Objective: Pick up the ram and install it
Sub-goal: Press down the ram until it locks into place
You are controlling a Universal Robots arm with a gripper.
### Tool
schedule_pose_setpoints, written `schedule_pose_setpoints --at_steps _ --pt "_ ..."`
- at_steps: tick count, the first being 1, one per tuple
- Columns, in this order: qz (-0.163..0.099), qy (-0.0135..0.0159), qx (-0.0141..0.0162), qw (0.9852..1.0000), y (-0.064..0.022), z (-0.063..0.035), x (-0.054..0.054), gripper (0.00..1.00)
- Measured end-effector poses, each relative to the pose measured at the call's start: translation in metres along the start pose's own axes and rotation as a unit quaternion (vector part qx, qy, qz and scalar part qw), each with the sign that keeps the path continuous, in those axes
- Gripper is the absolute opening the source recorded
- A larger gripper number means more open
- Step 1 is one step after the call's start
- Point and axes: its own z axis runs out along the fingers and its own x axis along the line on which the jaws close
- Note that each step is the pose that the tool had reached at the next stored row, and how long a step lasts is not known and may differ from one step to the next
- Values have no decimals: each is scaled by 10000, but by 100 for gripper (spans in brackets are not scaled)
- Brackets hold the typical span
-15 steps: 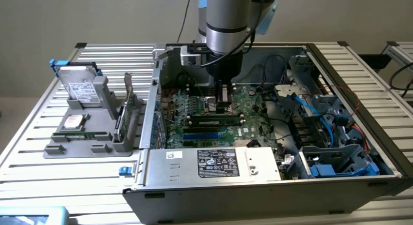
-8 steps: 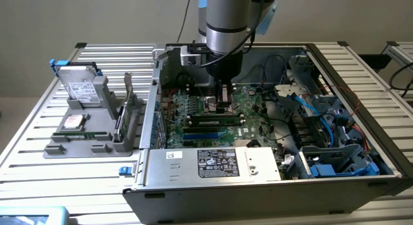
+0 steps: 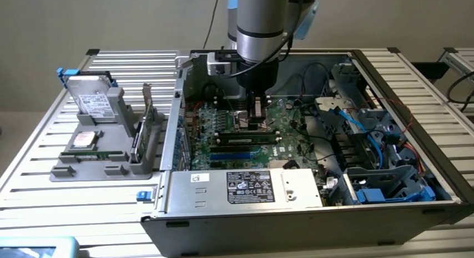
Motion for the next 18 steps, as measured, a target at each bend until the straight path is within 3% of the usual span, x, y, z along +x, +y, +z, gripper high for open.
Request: schedule_pose_setpoints --at_steps 6,9,14,18 --pt "27 -1 -1 10000 -1 4 -2 11" --pt "238 -10 -14 9997 0 11 -2 11" --pt "613 -4 -37 9981 1 27 -2 11" --pt "917 0 -54 9958 0 33 -3 11"
